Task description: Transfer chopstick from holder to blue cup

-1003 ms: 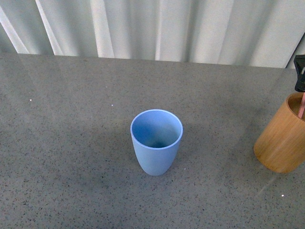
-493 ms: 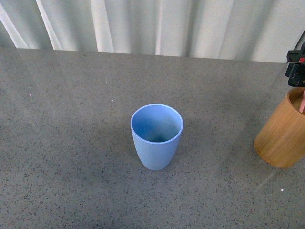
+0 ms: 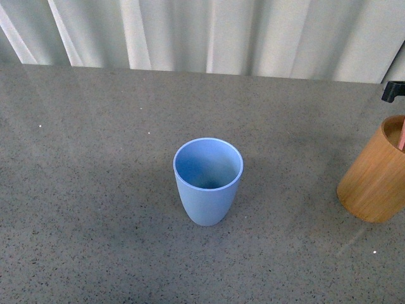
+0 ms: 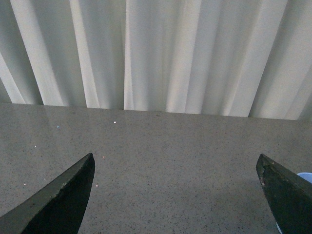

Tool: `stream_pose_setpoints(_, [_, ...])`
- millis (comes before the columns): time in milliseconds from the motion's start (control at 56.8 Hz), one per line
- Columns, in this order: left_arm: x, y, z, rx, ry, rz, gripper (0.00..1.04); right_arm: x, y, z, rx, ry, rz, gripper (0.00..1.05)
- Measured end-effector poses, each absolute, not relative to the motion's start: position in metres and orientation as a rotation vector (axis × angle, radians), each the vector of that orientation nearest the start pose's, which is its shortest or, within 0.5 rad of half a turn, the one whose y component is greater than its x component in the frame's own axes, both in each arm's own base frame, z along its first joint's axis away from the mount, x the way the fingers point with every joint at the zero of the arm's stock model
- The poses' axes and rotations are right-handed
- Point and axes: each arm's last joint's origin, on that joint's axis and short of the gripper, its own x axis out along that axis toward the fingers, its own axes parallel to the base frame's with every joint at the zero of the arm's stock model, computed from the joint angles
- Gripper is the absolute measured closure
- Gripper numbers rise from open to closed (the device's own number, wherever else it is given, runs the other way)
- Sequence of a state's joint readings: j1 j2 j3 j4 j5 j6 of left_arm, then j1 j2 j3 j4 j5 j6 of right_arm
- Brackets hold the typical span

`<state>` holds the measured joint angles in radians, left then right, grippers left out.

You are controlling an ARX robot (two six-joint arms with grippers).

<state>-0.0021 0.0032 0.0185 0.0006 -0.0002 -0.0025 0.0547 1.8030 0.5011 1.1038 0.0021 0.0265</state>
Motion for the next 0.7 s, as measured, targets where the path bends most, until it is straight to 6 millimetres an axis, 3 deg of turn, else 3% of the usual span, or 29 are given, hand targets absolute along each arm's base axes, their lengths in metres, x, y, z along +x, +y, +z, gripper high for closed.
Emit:
stream_pose_setpoints(282, [0.097,0.000,0.170,-0.002,-0.016,-0.002,0.07,0.286,0.021,0.138,0.008,0.155,0.070,1.02])
stream_pose_setpoints(704, [0.097,0.000,0.170,-0.002,-0.016,-0.002,0.07,0.263,0.055,0.204,-0.180,-0.015,0.137,1.02])
